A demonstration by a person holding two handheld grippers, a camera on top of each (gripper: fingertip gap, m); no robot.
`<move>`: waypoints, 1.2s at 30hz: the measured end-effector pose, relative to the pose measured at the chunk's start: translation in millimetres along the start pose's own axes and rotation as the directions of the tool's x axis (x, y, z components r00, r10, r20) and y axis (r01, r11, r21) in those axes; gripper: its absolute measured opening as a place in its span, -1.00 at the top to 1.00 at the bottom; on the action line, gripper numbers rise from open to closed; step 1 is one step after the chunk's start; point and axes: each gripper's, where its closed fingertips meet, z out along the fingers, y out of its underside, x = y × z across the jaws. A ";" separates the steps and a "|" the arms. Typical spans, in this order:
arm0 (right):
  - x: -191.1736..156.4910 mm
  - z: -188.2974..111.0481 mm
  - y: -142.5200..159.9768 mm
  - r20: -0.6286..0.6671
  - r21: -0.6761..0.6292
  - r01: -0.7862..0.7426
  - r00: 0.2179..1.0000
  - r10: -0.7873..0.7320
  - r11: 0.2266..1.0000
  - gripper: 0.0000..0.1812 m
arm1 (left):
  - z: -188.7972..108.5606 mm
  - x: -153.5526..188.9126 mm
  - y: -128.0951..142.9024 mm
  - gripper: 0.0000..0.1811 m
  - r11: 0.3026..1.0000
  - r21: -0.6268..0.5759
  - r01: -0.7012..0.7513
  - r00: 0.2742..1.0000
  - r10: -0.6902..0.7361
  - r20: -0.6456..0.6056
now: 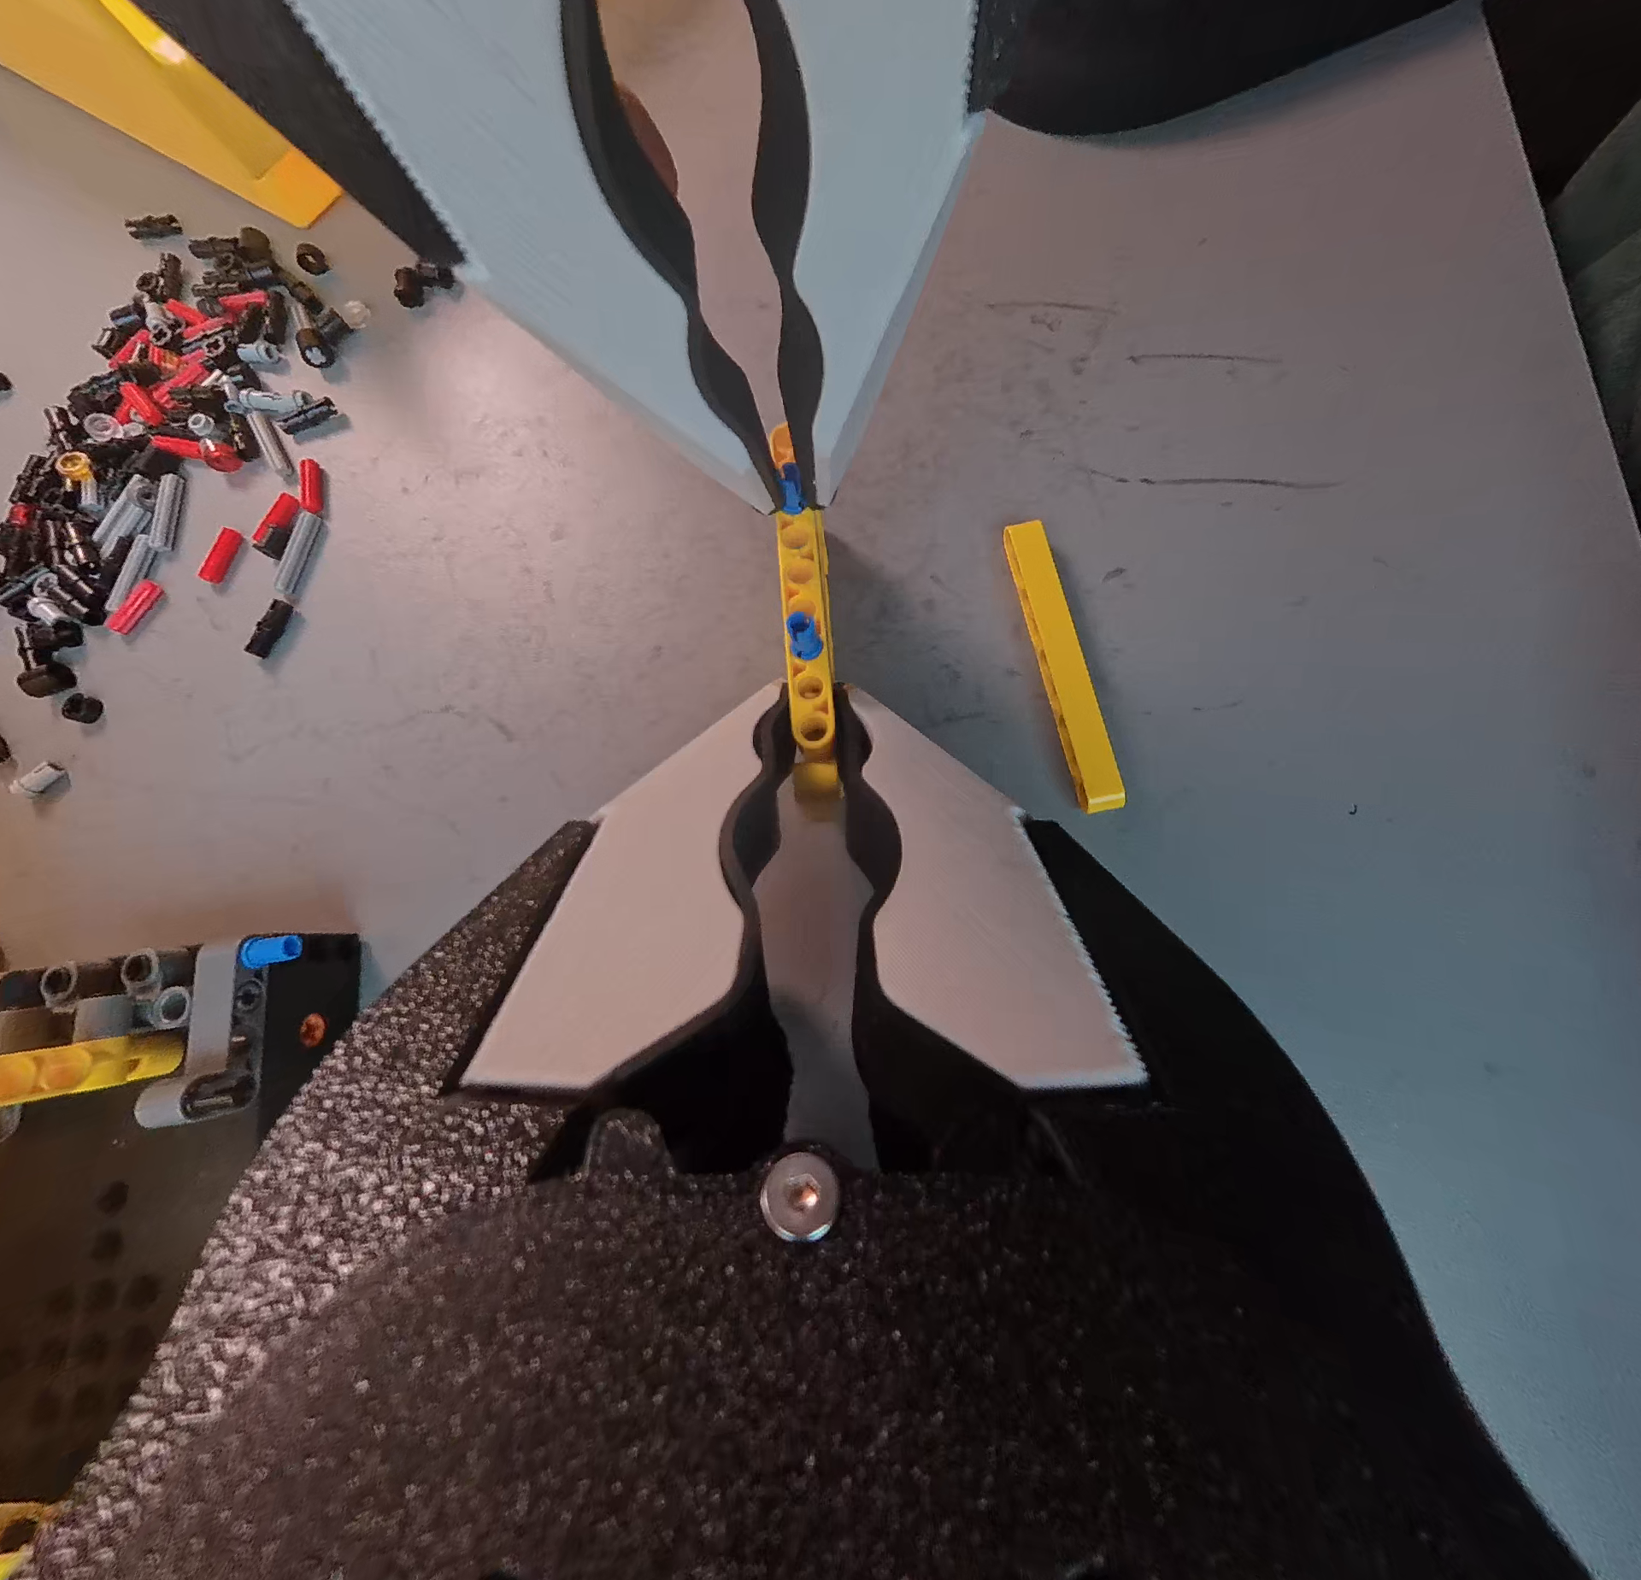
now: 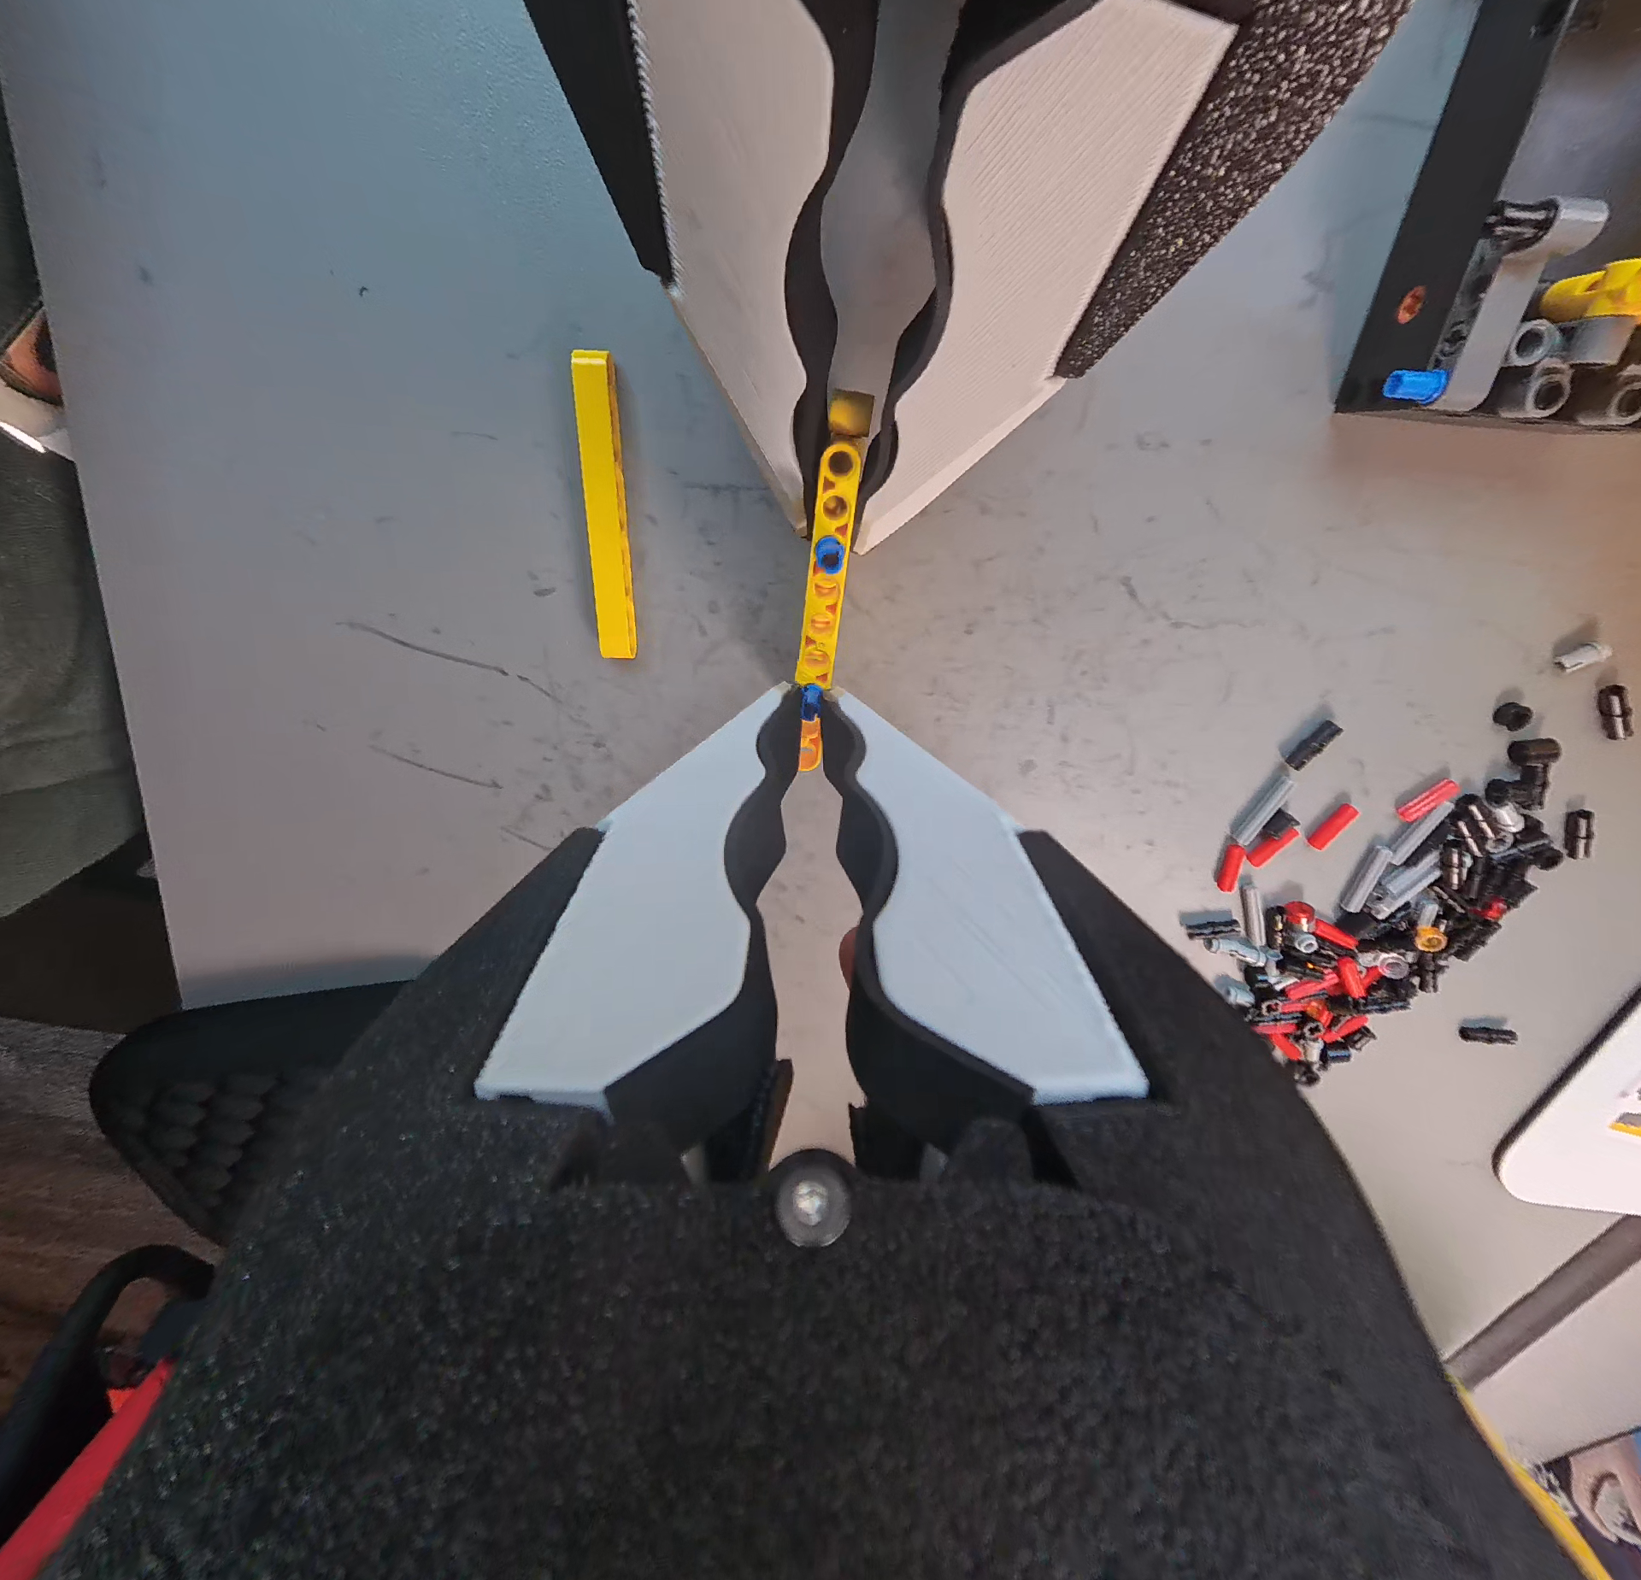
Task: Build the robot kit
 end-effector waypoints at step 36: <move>-1.3 1.0 -3.2 -0.016 -0.052 0.112 0.994 -0.113 0.992 0.98 | 0.4 1.4 12.4 0.93 0.999 -0.025 -0.029 0.998 0.028 -0.056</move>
